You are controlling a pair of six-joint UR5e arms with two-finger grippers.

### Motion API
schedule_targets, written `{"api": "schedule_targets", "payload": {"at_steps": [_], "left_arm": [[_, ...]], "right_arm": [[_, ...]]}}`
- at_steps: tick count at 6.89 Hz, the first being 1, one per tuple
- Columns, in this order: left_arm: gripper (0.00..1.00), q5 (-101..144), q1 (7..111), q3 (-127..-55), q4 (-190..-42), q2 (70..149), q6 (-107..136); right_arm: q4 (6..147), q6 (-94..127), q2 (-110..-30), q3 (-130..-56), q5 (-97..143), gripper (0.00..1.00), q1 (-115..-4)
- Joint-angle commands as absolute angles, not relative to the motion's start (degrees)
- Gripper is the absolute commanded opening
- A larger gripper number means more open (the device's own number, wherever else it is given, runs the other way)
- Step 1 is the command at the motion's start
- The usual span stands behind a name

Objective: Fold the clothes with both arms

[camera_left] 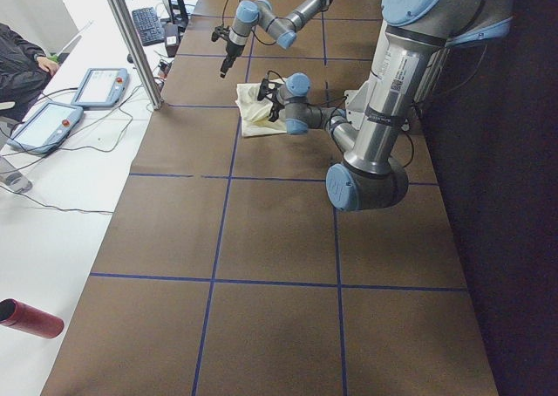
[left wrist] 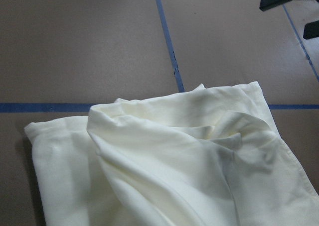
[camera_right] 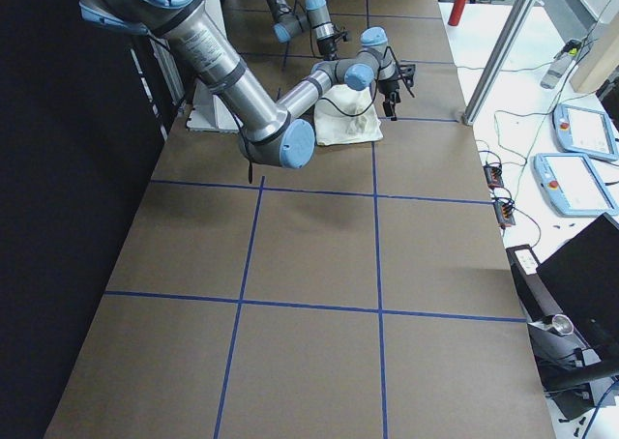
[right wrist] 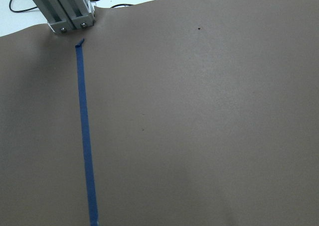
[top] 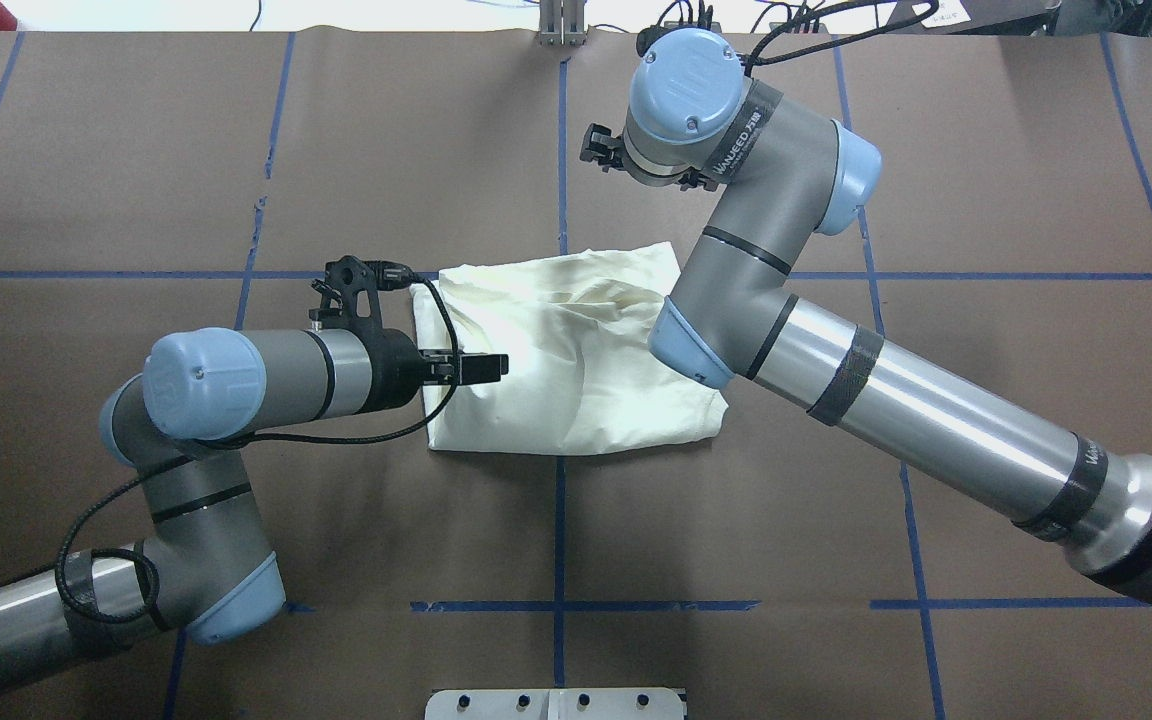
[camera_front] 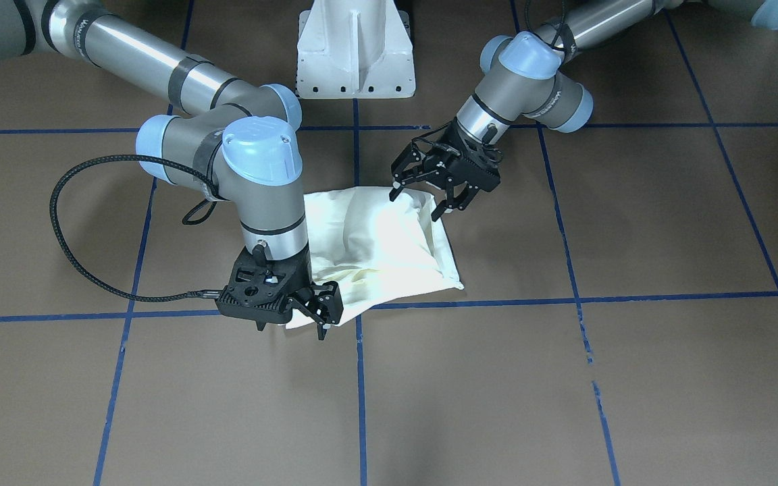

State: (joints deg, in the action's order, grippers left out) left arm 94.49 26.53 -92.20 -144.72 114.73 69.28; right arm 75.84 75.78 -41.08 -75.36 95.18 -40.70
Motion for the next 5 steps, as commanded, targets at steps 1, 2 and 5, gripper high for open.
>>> {"api": "schedule_targets", "payload": {"at_steps": [1, 2, 5], "left_arm": [[0.81, 91.32, 24.26, -89.65, -150.28, 114.61, 62.62], [0.70, 91.32, 24.34, -89.65, -151.08, 114.52, 60.66], [0.64, 91.76, 25.49, -89.74, -151.08, 114.43, 51.17]], "right_arm": [[75.85, 75.76, -42.45, -77.08, 95.19, 1.00, -40.69], [75.94, 75.76, -42.45, -77.17, 95.19, 1.00, -40.69], [75.94, 75.76, -42.63, -77.17, 95.19, 1.00, -40.69]]}}
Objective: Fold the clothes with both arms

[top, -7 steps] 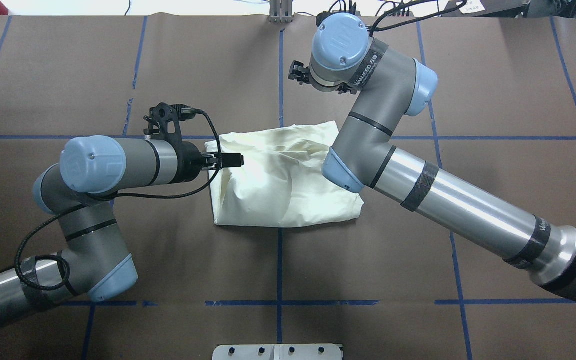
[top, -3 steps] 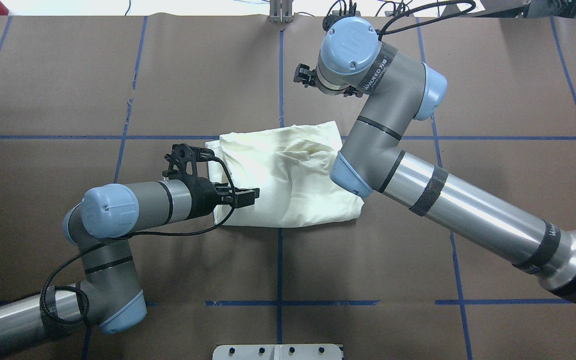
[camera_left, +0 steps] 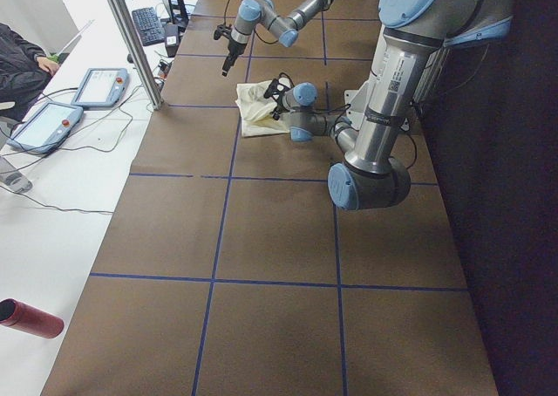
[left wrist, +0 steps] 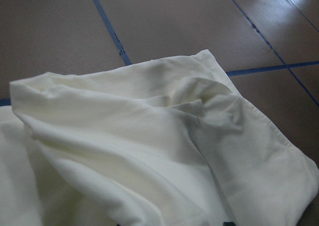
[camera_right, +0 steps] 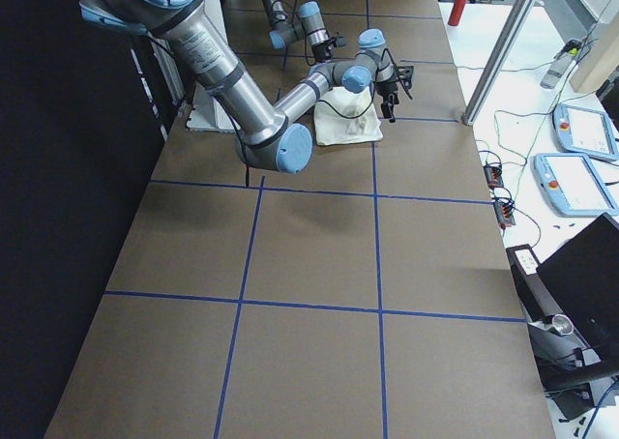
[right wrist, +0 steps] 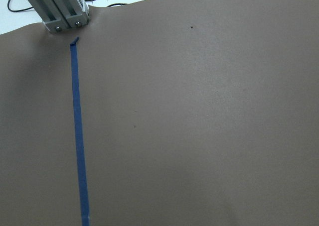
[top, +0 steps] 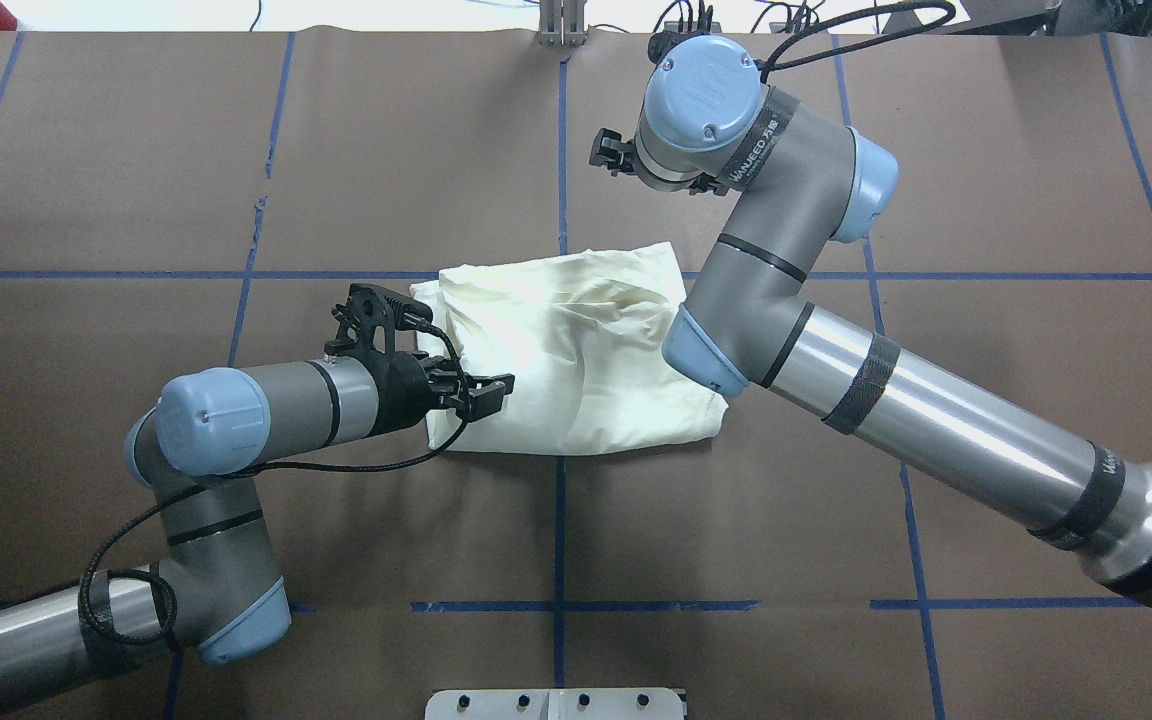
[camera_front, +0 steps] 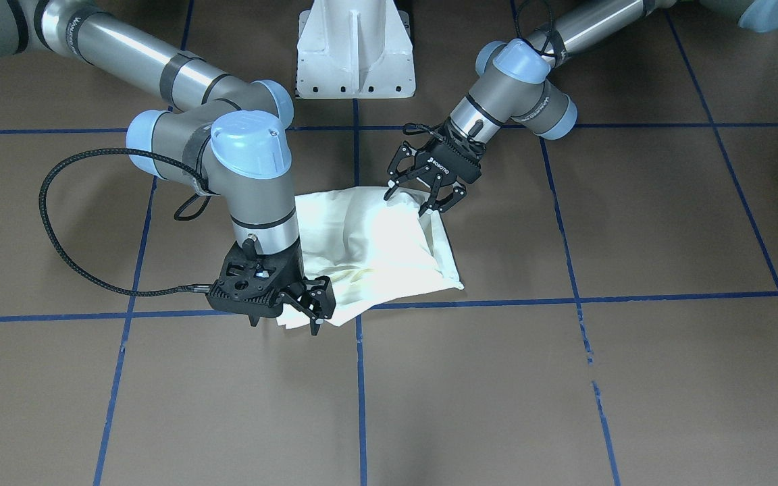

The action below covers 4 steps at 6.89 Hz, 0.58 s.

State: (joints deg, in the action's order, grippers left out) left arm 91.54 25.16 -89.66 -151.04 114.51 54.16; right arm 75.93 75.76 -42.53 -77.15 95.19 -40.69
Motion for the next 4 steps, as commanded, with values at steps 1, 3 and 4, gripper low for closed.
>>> {"api": "schedule_targets", "payload": {"at_steps": [1, 3, 4], "left_arm": [[0.60, 92.28, 25.58, -89.74, -151.08, 114.26, 50.89], [0.60, 94.04, 25.23, -89.65, -152.91, 111.63, 50.89], [0.59, 94.04, 24.96, -89.56, -153.54, 110.49, 50.89]], "right_arm": [[75.94, 75.76, -42.71, -77.17, 95.10, 1.00, -40.69], [75.94, 75.76, -42.71, -77.08, 95.10, 1.00, -40.69], [75.94, 75.76, -42.71, -77.08, 95.10, 1.00, -40.69]]}}
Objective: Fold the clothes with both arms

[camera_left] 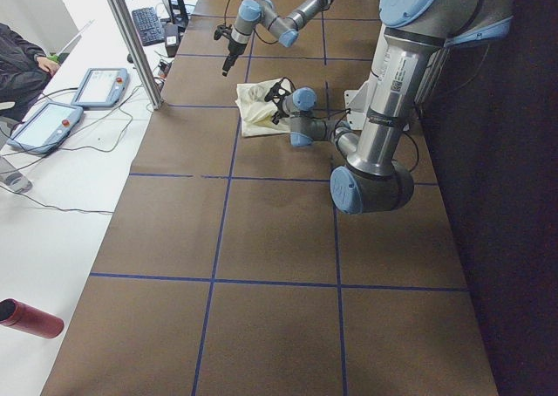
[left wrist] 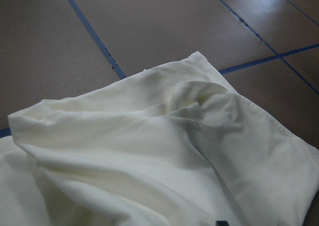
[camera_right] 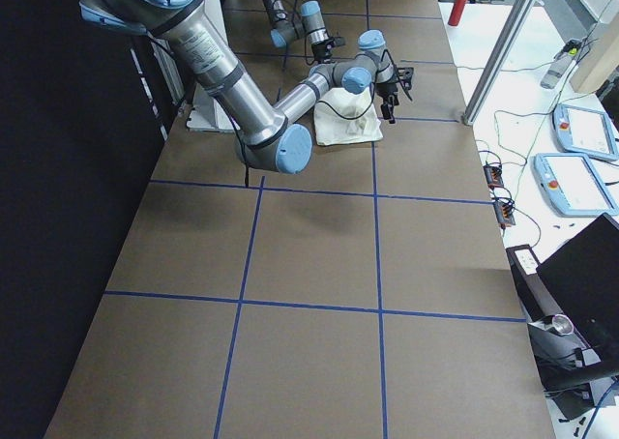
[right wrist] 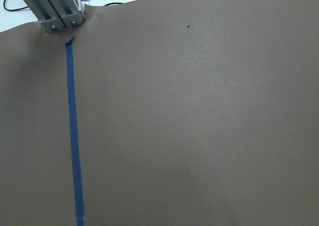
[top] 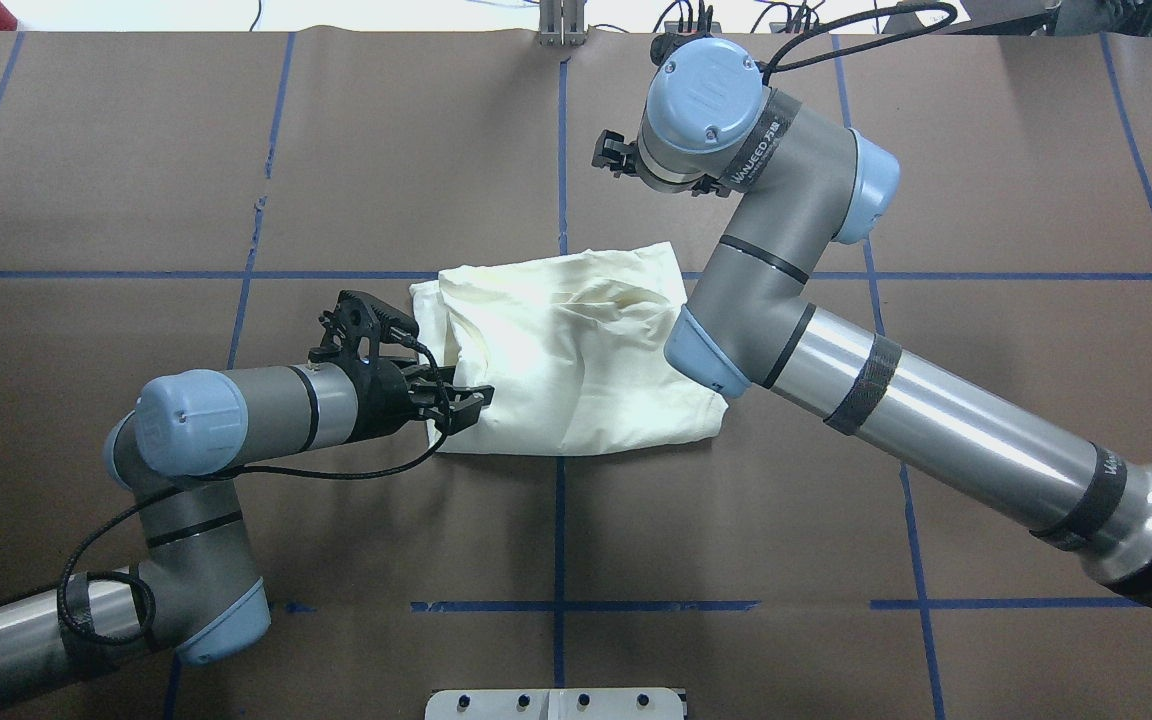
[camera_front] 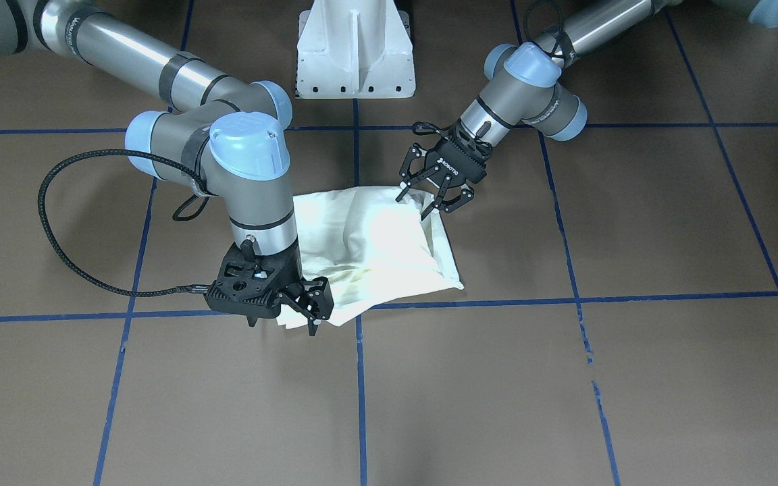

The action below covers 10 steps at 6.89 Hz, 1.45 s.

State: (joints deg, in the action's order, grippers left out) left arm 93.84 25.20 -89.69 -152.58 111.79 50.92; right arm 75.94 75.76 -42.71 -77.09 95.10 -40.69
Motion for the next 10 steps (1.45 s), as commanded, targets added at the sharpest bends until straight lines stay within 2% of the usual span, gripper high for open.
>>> {"api": "schedule_targets", "payload": {"at_steps": [1, 2, 4, 8, 10], "left_arm": [[0.55, 94.13, 24.79, -89.65, -153.54, 110.48, 50.89], [0.43, 94.91, 24.70, -89.56, -153.54, 110.39, 50.98], [0.01, 95.53, 24.61, -90.43, -153.63, 110.56, 51.50], [0.00, 98.09, 24.87, -93.25, -153.20, 110.39, 53.77], [0.00, 100.09, 24.70, -93.95, -151.97, 110.39, 63.60]], "right_arm": [[75.94, 75.76, -42.80, -77.08, 95.10, 1.00, -40.69], [75.94, 75.76, -42.80, -77.17, 95.01, 1.00, -40.69], [75.85, 75.59, -43.24, -77.17, 94.92, 1.00, -40.61], [75.85, 75.67, -43.15, -77.26, 94.92, 1.00, -40.69], [75.85, 75.67, -43.15, -77.26, 94.92, 1.00, -40.69]]}}
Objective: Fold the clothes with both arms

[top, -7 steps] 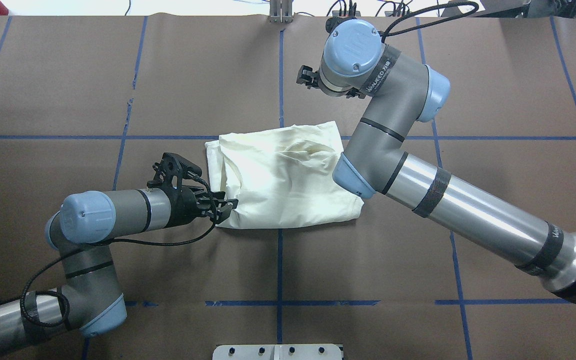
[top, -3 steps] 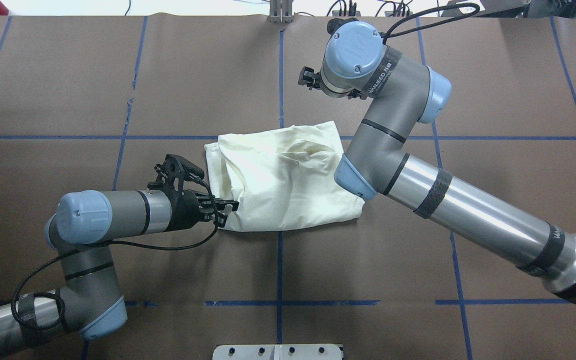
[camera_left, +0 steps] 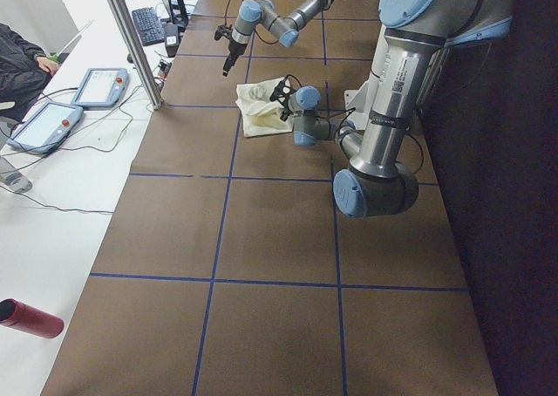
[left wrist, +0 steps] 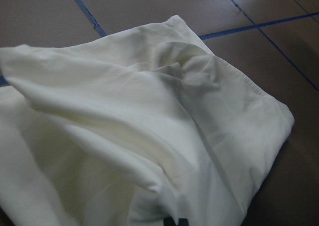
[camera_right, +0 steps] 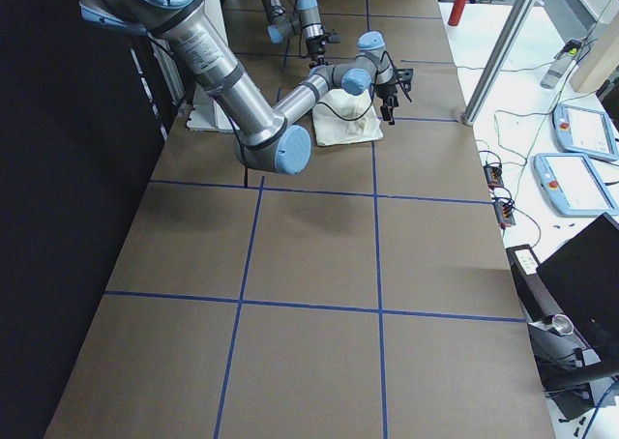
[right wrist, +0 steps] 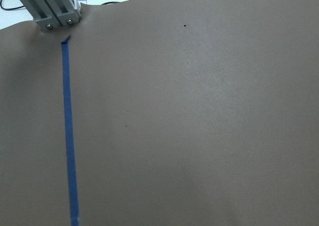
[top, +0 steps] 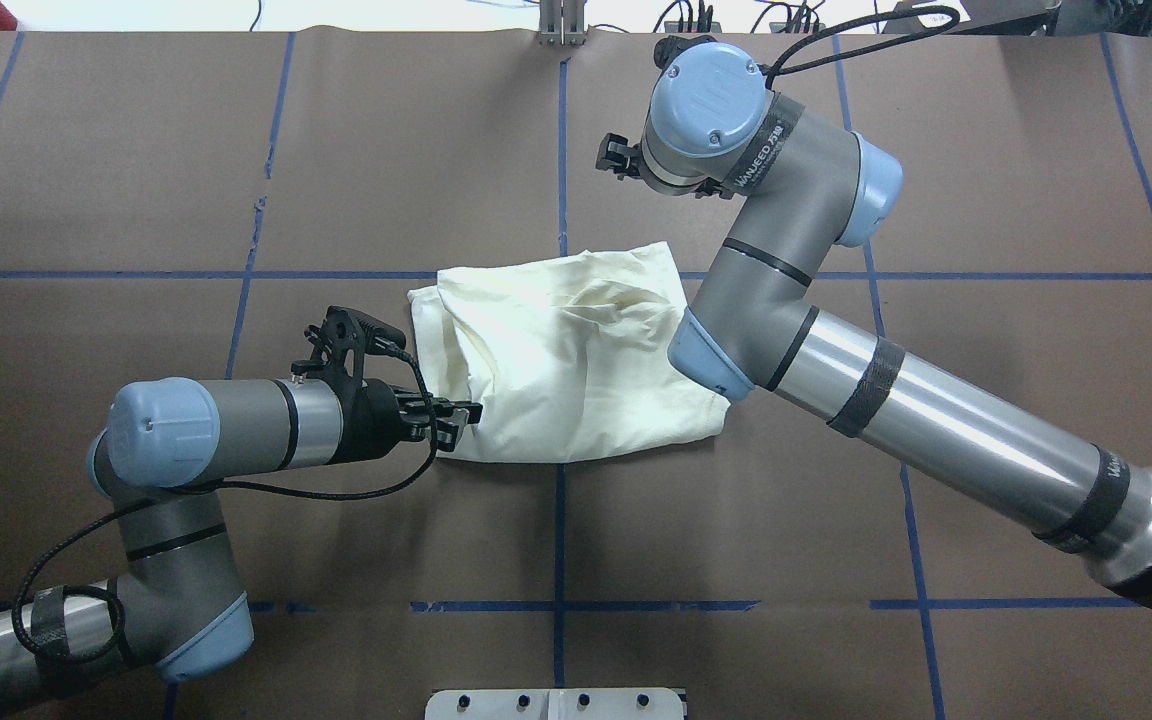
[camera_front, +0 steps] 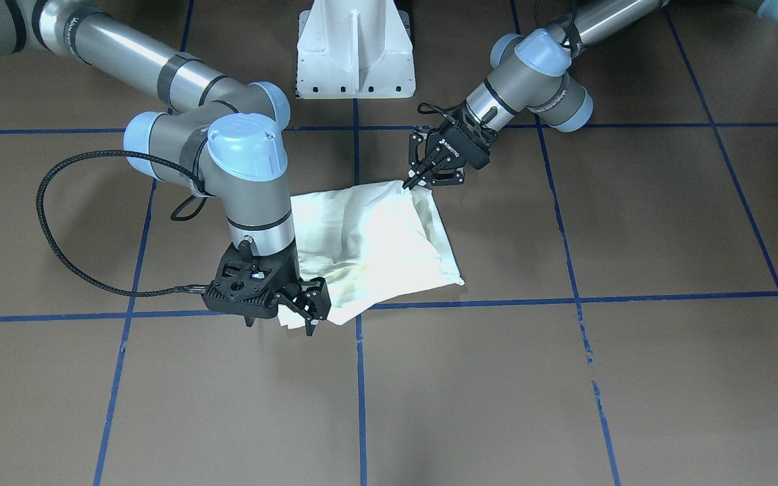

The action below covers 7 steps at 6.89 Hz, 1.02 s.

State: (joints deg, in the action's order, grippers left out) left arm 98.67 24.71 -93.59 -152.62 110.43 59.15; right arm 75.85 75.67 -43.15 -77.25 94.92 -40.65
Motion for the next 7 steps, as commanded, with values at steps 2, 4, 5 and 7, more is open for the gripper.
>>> {"api": "schedule_targets", "payload": {"at_steps": [2, 4, 5, 7], "left_arm": [[0.00, 106.14, 24.87, -94.57, -149.68, 110.30, 70.38], [1.00, 107.49, 25.31, -94.83, -149.76, 109.69, 69.79], [1.00, 107.14, 25.49, -94.83, -149.85, 109.60, 69.09], [1.00, 106.09, 25.40, -94.40, -150.20, 109.86, 65.58]], "right_arm": [[75.85, 75.67, -43.15, -77.17, 94.92, 1.00, -40.69], [75.85, 75.50, -43.24, -77.17, 94.92, 1.00, -40.69], [75.85, 75.41, -43.24, -77.17, 94.92, 1.00, -40.69], [75.85, 75.15, -43.33, -77.17, 94.92, 1.00, -40.69]]}}
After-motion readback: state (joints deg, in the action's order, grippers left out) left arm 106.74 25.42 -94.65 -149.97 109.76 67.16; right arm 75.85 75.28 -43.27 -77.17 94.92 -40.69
